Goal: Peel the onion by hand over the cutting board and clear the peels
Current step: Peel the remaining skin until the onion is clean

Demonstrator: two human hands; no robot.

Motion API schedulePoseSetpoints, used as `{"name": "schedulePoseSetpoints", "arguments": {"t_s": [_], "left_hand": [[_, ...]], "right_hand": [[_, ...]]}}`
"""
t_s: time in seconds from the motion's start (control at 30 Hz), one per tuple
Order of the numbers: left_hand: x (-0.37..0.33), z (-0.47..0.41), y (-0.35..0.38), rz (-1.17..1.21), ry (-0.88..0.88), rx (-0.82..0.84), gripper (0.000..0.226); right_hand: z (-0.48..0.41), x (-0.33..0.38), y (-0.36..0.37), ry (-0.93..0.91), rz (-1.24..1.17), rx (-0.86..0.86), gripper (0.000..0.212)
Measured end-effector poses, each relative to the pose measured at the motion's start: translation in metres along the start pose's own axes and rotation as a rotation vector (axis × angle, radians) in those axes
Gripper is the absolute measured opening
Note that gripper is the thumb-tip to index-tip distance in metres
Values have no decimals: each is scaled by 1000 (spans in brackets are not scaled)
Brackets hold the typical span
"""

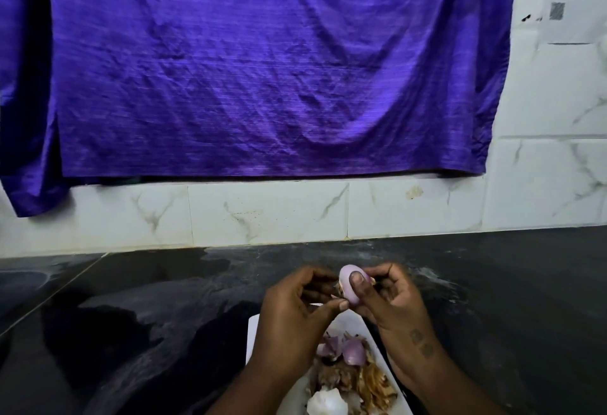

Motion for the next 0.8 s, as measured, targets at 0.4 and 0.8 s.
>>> {"name": "schedulePoseSetpoints", "arguments": {"t_s": [0.4, 0.8], "left_hand": [[-12, 0, -8, -22, 135, -46, 16], [4, -5, -6, -306, -14, -28, 12]], "right_hand": [[-2, 0, 4, 46, -90, 75, 71], [5, 2, 18, 172, -387, 124, 25]]}}
Point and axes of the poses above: each hand's wrist, its own z-axis away from the middle knuckle, its own y-axis out of the palm, x = y × z, the point moved 10 cm from there along -z, towards the middle knuckle, and after that the axes turned 10 degrees about -y, right-handed, at the moved point
